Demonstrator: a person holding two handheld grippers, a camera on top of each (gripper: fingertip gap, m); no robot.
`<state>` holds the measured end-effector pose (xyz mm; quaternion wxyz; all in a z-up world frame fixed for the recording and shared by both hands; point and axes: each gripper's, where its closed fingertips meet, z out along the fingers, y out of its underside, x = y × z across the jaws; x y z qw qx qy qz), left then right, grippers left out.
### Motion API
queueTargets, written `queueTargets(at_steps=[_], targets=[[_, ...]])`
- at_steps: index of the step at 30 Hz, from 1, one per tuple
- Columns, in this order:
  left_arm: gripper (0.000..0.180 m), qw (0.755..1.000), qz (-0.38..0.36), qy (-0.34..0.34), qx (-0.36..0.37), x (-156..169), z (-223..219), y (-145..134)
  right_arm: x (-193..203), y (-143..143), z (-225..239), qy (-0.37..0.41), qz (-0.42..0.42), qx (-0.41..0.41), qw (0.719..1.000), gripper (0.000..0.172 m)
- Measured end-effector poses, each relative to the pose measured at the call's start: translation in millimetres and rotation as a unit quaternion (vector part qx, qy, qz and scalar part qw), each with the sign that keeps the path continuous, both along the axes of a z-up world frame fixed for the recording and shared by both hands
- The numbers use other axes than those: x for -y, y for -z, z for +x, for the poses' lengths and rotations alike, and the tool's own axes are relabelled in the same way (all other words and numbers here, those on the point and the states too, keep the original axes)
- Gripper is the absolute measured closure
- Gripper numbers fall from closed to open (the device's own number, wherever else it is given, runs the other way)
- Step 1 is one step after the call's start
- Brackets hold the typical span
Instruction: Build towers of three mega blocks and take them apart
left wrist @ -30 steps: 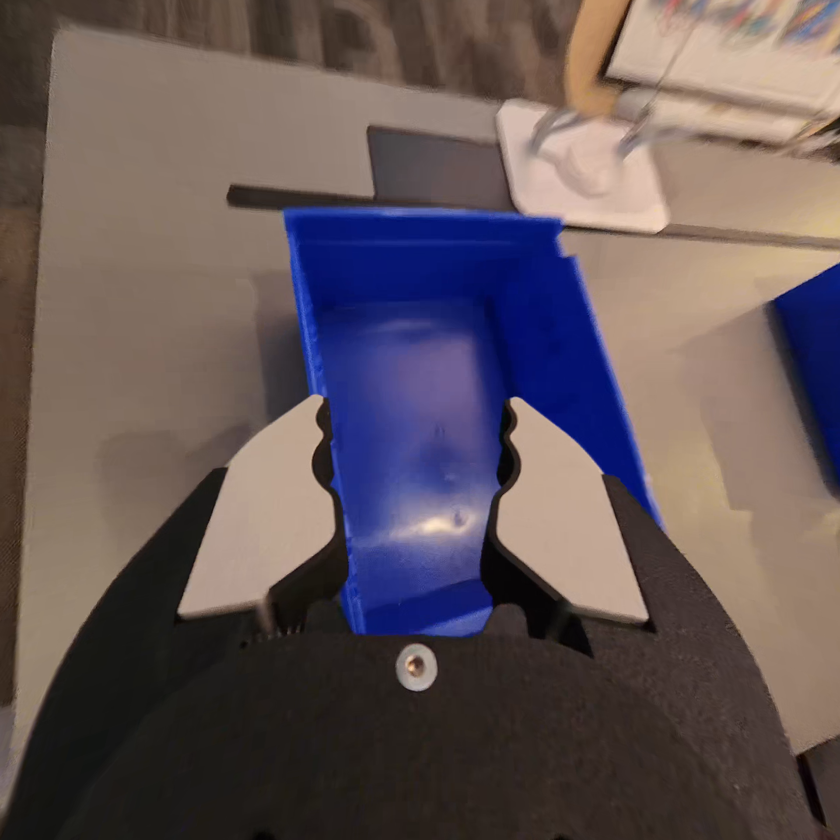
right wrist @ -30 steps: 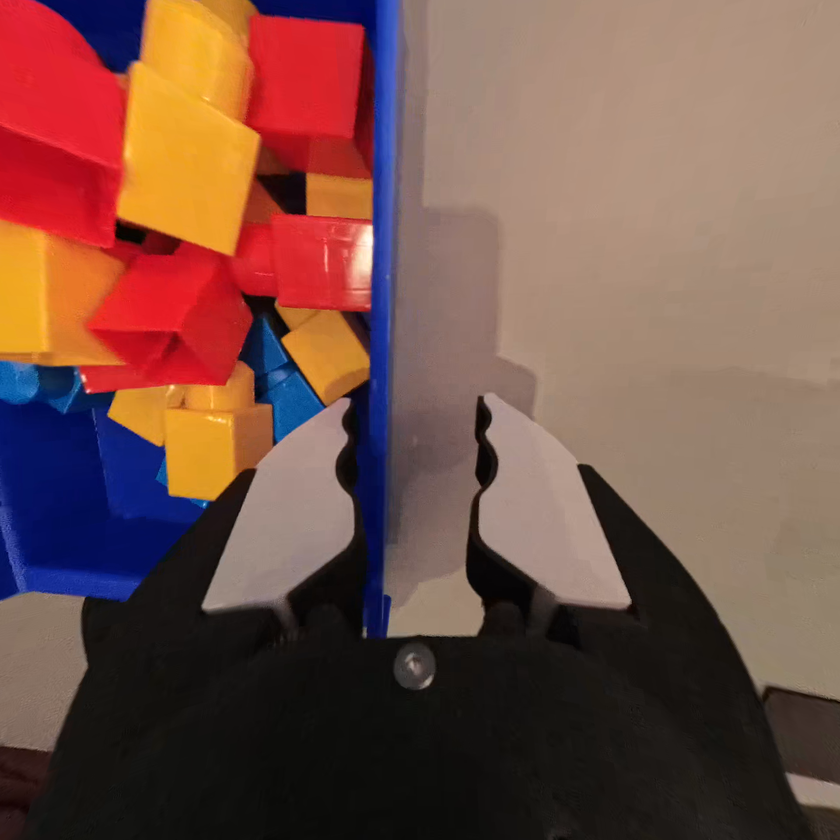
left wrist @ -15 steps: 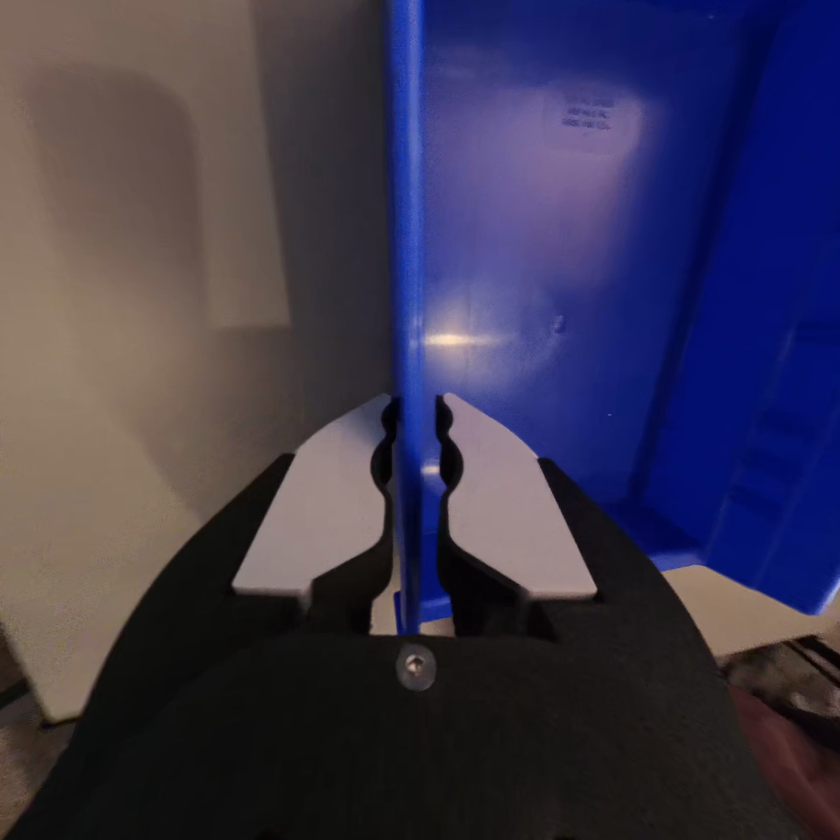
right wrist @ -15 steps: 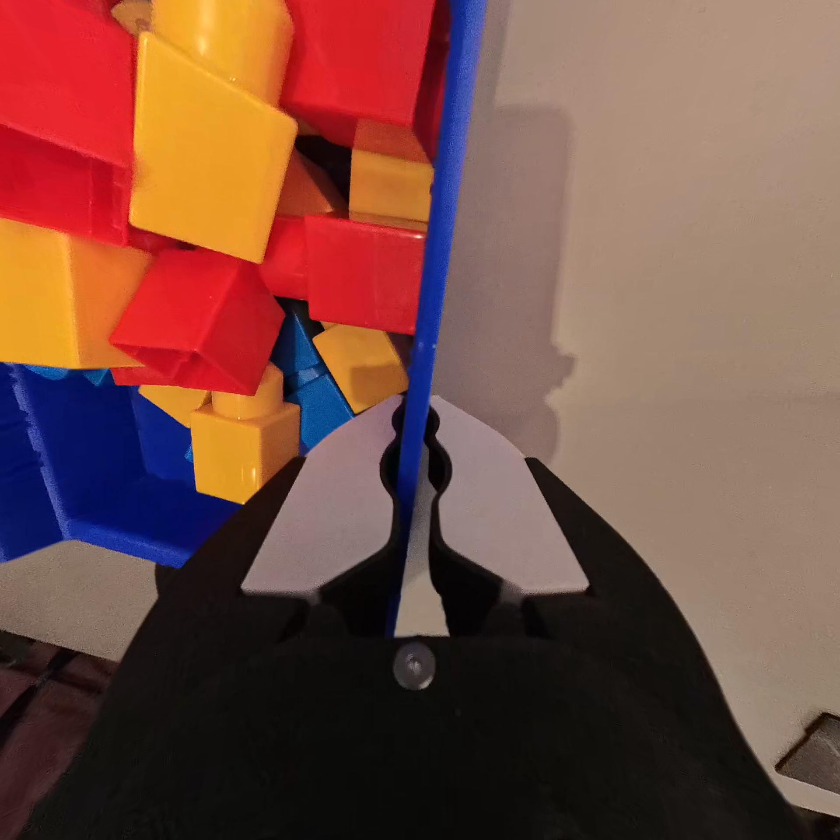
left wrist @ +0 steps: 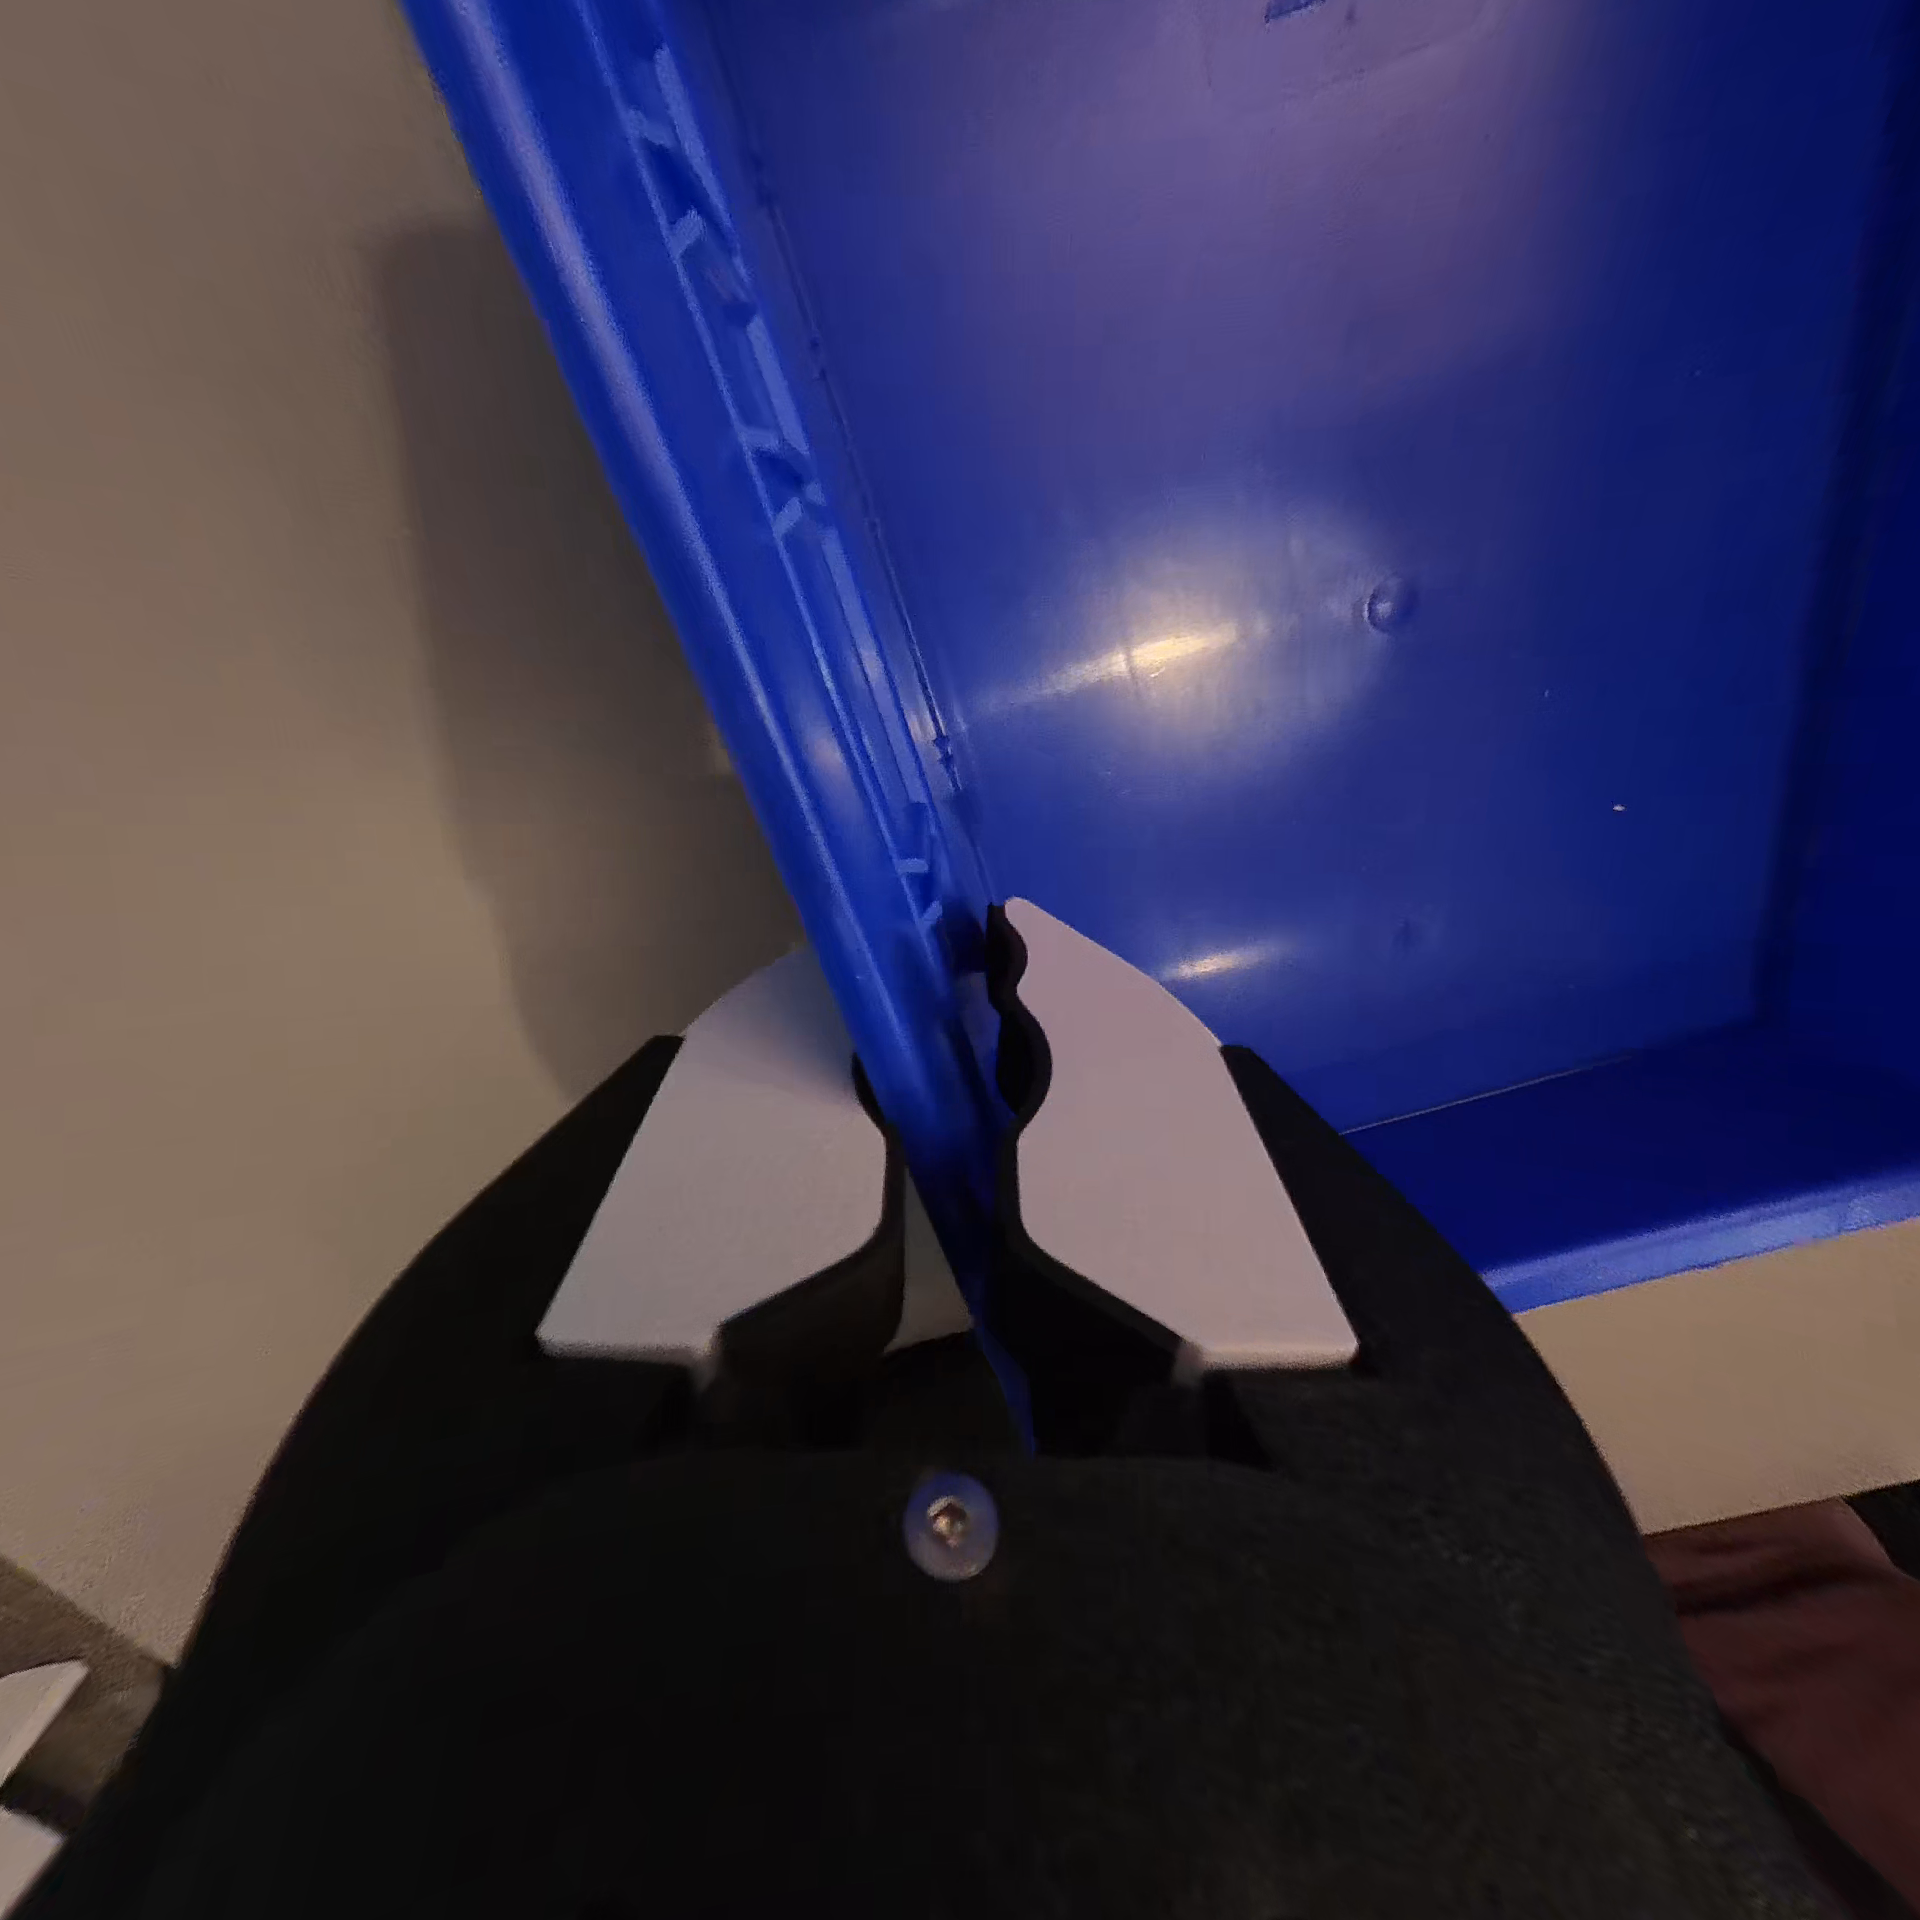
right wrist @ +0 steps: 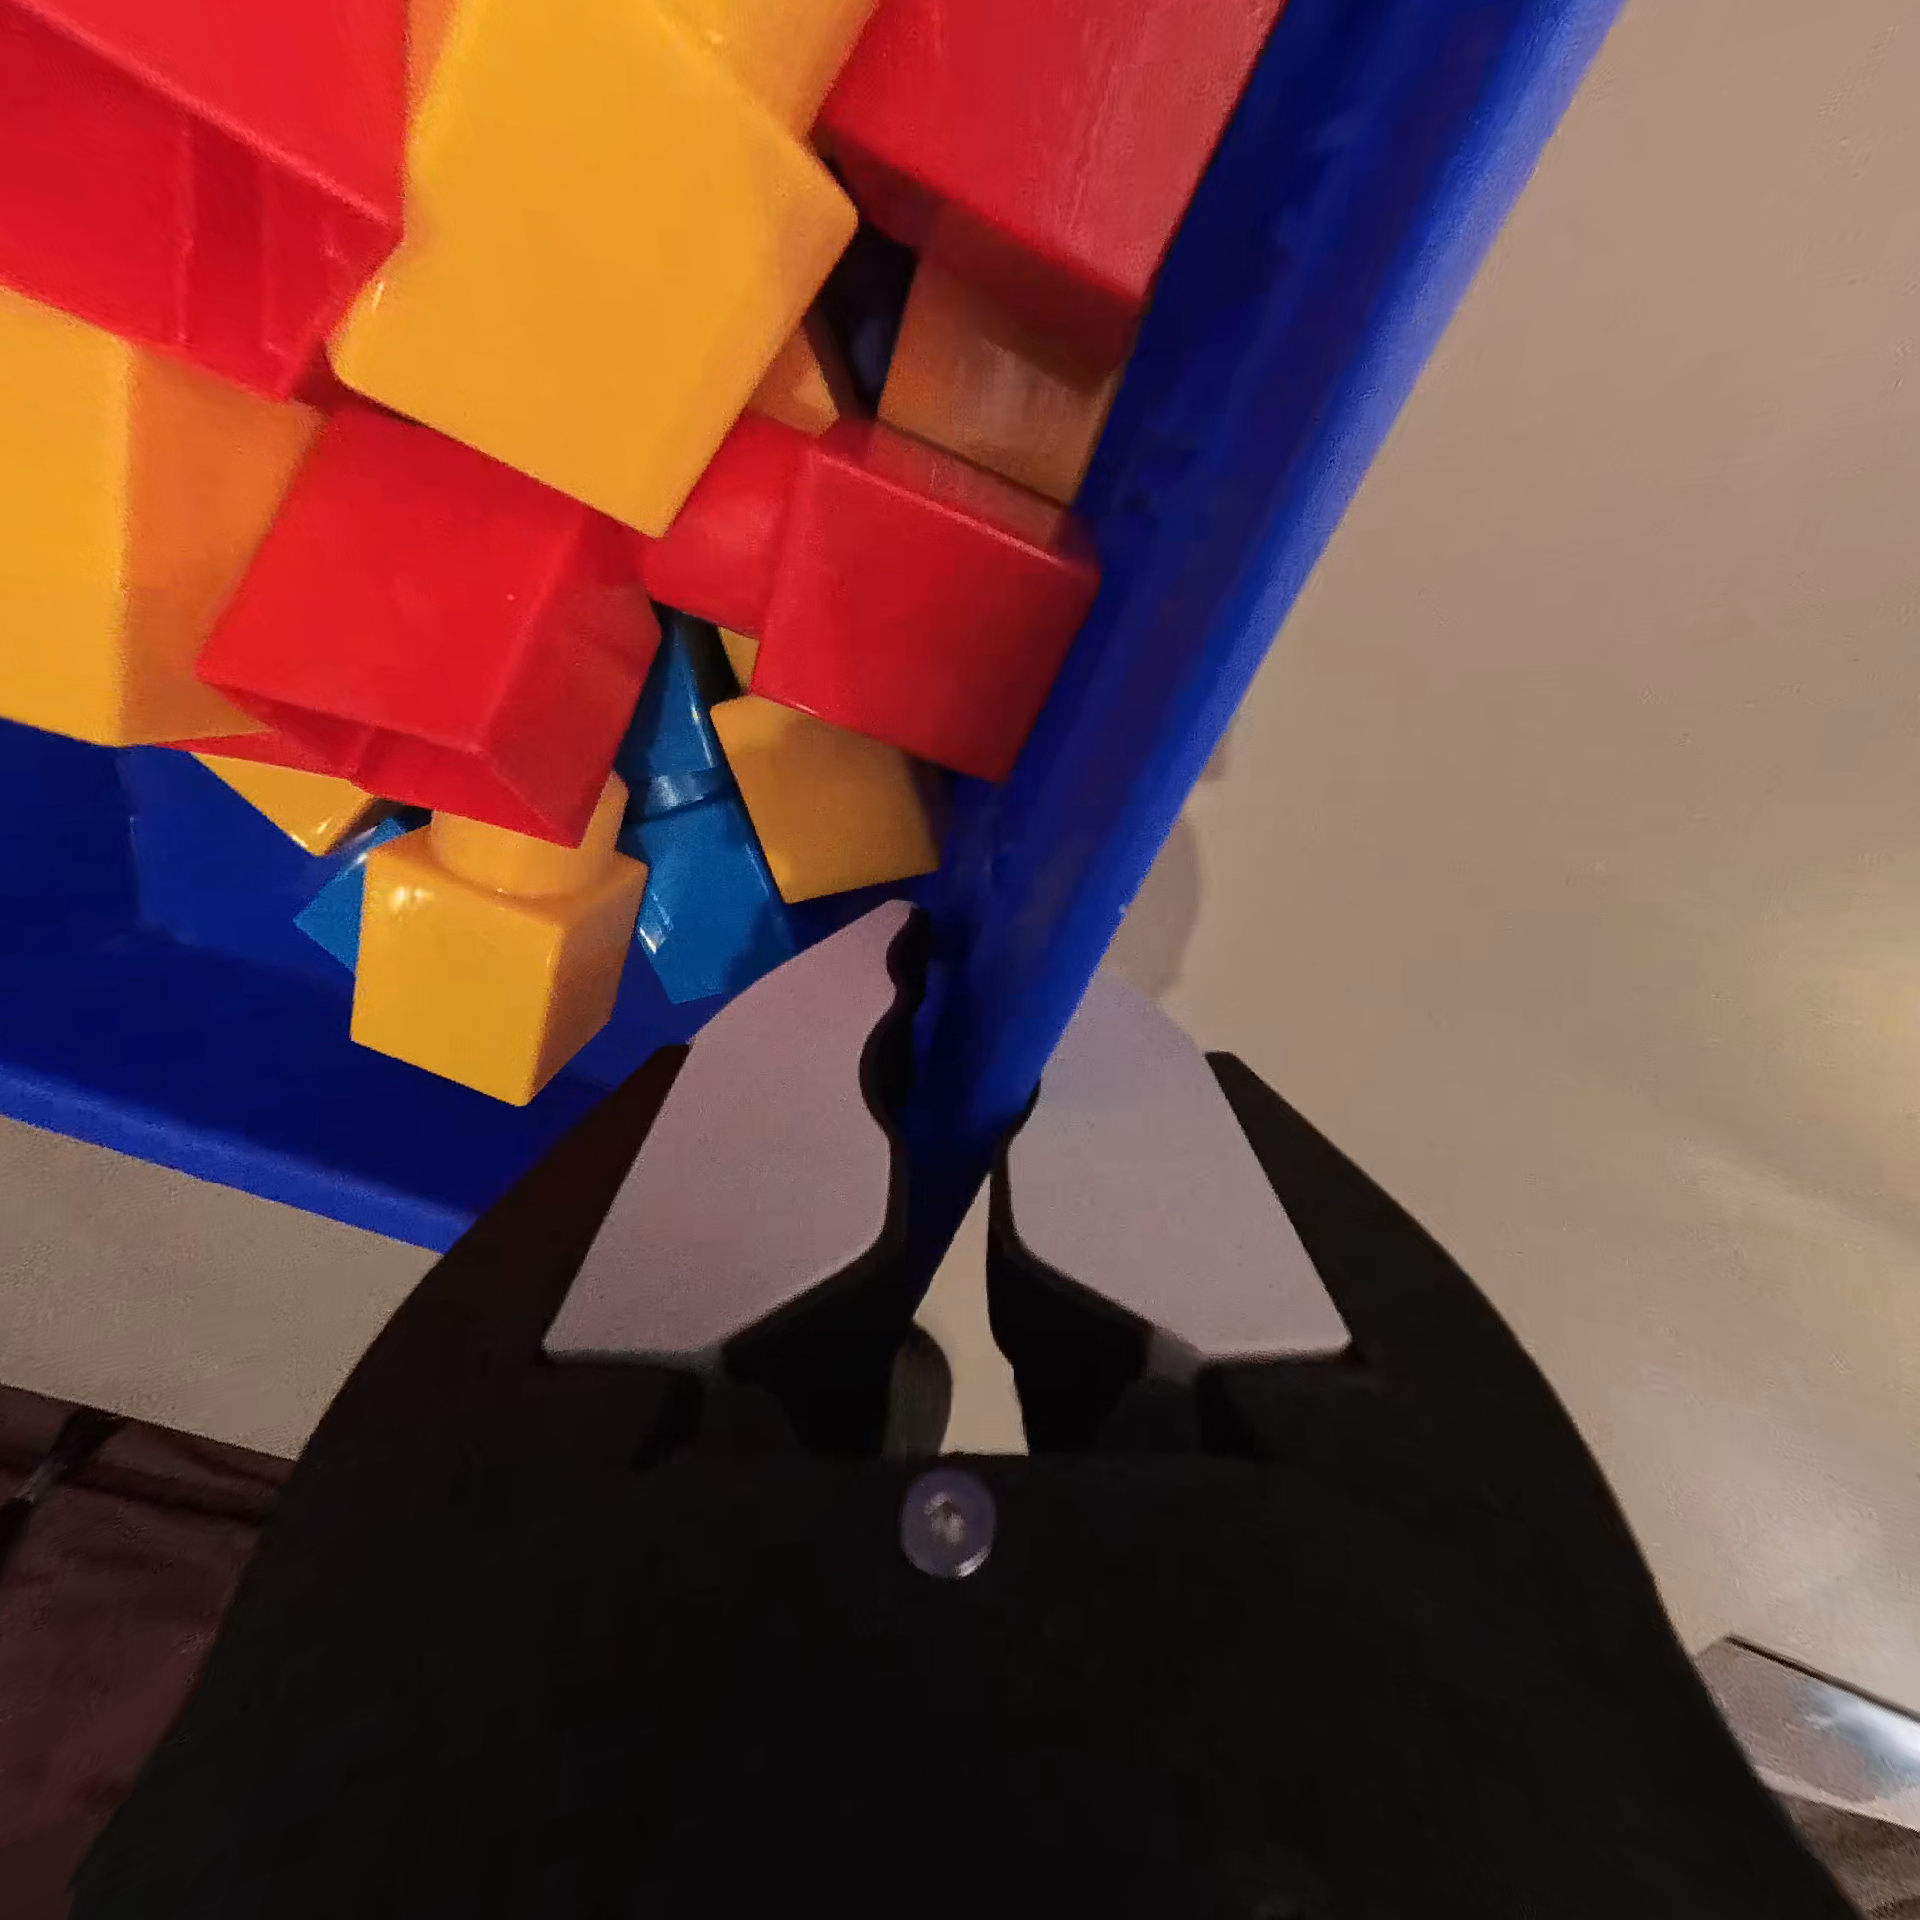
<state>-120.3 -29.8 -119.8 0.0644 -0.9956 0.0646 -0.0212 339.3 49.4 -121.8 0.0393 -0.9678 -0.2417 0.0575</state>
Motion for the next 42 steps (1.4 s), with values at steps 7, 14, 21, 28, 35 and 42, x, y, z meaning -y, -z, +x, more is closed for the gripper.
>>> queueTargets(at_steps=[7,14,21,28,35,42], targets=[[0.156,0.997,0.009,0.039,-0.069,-3,26,1,-4,2,-23,-0.028,0.016,-0.011,0.999,0.16],[0.158,0.998,0.019,0.056,-0.013,-5,54,0,-15,6,-15,0.012,0.007,-0.033,0.999,0.162],[0.142,0.991,0.068,0.111,0.026,-21,89,-1,-27,6,12,0.064,-0.025,-0.024,0.997,0.164],[0.126,0.968,0.085,0.133,0.197,-22,105,-24,-29,5,35,0.102,-0.041,-0.049,0.993,0.166],[0.143,0.916,0.222,0.118,0.312,-22,68,-113,-13,-2,81,0.128,-0.041,-0.055,0.989,0.167],[0.148,0.882,0.374,0.021,0.287,14,-38,-191,3,-45,106,0.137,-0.039,-0.059,0.988,0.166]])
